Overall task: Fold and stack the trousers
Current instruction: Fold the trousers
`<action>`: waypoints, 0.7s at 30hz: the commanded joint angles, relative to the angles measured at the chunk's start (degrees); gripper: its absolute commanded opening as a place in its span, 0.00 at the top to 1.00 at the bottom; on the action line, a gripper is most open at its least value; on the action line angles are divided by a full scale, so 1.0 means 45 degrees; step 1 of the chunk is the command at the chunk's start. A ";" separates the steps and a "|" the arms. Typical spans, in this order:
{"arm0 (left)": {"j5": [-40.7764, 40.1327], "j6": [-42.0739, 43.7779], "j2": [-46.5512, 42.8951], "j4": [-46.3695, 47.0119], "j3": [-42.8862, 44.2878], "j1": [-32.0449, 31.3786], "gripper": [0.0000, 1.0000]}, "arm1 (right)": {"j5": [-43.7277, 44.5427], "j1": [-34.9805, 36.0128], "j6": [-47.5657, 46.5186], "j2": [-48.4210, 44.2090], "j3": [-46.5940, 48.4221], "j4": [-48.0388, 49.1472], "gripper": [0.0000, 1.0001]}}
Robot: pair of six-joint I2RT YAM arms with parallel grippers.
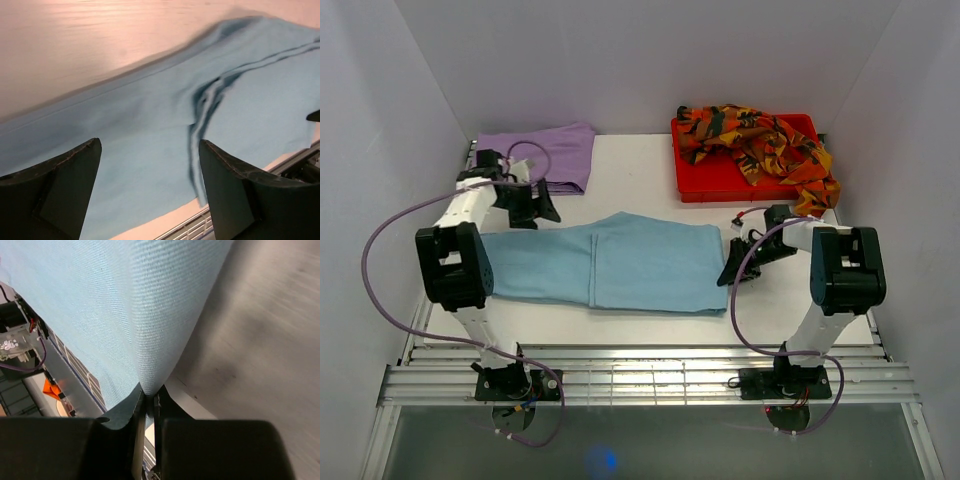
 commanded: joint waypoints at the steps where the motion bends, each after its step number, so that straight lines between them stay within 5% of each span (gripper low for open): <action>1: 0.0465 0.1653 -0.1311 -0.1804 0.0204 0.1770 0.10 | 0.0067 -0.1076 -0.0650 -0.1077 0.0576 -0.0370 0.92; 12: -0.0357 0.4916 -0.2426 -0.2216 -0.2764 0.4800 0.16 | -0.0224 -0.4710 -0.4029 -0.2582 0.2058 -0.5255 0.92; 21: 0.1830 0.4626 -0.2271 -0.0655 -0.4601 0.4781 0.25 | -0.2762 -0.3699 -0.2842 -0.2524 0.4522 -0.5943 0.92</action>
